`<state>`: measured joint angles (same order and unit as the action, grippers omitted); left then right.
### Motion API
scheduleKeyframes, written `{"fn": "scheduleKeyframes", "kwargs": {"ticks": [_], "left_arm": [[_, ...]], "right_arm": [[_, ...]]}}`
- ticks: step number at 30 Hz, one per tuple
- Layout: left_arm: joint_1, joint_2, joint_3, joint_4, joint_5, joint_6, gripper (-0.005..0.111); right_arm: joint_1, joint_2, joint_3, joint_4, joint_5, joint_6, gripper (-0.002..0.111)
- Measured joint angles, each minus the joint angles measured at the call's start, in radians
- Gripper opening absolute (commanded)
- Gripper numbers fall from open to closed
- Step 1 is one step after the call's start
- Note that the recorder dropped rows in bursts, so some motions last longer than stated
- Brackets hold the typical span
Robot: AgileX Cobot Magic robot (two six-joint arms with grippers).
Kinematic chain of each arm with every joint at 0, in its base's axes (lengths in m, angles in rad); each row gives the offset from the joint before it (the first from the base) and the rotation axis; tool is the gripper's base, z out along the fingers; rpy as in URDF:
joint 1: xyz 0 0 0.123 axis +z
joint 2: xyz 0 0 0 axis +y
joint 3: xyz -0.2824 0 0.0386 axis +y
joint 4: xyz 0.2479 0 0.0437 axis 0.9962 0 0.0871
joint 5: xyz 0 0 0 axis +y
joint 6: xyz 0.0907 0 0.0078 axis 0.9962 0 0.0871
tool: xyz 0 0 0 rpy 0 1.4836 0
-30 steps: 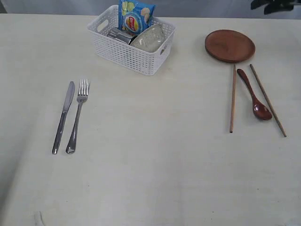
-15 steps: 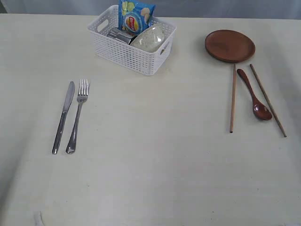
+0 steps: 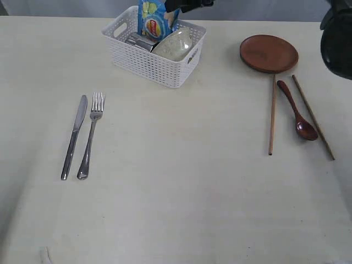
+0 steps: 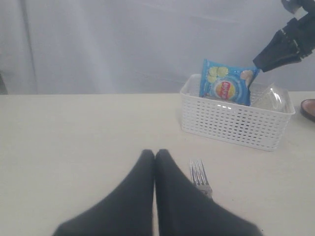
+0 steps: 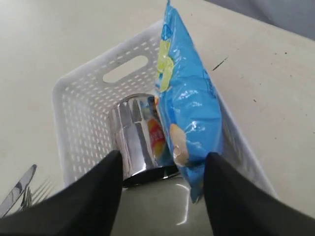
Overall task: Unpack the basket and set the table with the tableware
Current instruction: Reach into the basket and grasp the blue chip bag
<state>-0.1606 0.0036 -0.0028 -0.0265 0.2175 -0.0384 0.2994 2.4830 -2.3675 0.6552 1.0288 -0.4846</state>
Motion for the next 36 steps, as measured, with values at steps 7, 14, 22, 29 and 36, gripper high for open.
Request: {"fn": "scheduleKeyframes", "kwargs": {"ticks": [7,14,22,29,36], "left_arm": [[0.000,0.000,0.000,0.000,0.000,0.000,0.000],[0.000,0.000,0.000,0.000,0.000,0.000,0.000],[0.000,0.000,0.000,0.000,0.000,0.000,0.000],[0.000,0.000,0.000,0.000,0.000,0.000,0.000],[0.000,0.000,0.000,0.000,0.000,0.000,0.000]], "right_arm": [[0.002,0.032,0.000,0.000,-0.065,0.032,0.049],[0.002,0.032,0.000,-0.001,-0.101,0.040,0.049],[0.002,0.037,0.000,-0.001,-0.124,0.040,0.049],[0.002,0.050,0.000,-0.001,-0.137,0.040,0.022],[0.002,0.050,0.000,-0.001,-0.154,0.032,-0.001]]}}
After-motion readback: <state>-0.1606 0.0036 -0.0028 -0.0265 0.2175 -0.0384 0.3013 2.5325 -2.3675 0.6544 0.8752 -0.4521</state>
